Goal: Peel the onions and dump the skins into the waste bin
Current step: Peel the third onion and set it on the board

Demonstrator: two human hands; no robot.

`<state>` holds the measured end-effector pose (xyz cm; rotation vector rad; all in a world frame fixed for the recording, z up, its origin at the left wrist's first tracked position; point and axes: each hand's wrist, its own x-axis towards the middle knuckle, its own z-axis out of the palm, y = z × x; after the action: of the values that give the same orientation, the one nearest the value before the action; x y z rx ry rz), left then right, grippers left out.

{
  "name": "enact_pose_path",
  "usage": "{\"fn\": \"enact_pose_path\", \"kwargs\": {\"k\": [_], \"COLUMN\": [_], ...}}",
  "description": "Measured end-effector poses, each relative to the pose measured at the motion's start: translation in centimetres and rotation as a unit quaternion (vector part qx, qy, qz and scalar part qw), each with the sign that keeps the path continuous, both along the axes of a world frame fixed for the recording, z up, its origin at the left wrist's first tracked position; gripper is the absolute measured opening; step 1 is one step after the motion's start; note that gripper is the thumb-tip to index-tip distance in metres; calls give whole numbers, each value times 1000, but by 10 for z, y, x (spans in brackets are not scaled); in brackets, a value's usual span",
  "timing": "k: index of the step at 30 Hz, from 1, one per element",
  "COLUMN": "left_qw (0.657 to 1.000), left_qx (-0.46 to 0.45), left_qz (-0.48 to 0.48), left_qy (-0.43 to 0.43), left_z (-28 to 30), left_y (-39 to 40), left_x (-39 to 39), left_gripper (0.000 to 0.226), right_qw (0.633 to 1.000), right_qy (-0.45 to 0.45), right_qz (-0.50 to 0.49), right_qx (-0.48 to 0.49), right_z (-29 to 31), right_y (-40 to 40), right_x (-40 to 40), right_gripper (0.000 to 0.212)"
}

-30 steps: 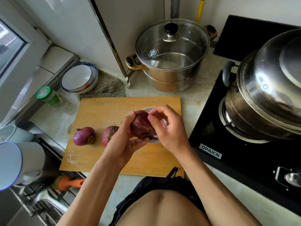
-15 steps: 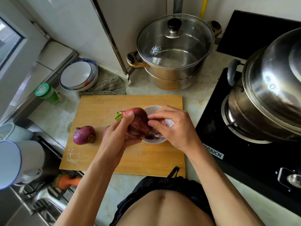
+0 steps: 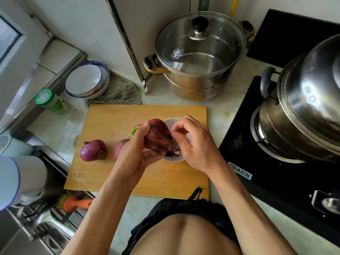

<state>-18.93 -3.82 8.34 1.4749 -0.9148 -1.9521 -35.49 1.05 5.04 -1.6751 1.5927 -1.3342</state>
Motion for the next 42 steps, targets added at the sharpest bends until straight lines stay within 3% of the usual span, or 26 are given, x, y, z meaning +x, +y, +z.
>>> {"fn": "enact_pose_path", "kwargs": {"k": [6,12,17,21,25,36,42], "left_qw": [997,997,999,999,998,998,999], "left_qx": [14,2,-16,-22,-31,-30,-19], "left_qz": [35,44,39,40,41,52,43], "left_qy": [71,70,29,-2,-21,-23,-3], "left_z": [3,1,-2,-5,-9,-11,-10], "left_y": [-3,-2,4,5,7,4,7], "left_x": [6,9,6,2,-1,4,7], "left_gripper": [65,69,42,45,44,55,44], "right_qw": [1000,1000,990,978,967,975,982], "right_qy": [18,-18,-116,-160,-198,-87,29], "right_qz": [5,-15,-20,-30,-64,-89,-67], "right_qx": [19,20,81,134,144,185,172], "right_z": [-2,0,3,-5,-14,-20,-13], "right_y": [3,2,6,5,5,5,3], "right_x": [2,0,1,4,2,-6,-4], "right_gripper": [4,7,19,22,9,10,14]}}
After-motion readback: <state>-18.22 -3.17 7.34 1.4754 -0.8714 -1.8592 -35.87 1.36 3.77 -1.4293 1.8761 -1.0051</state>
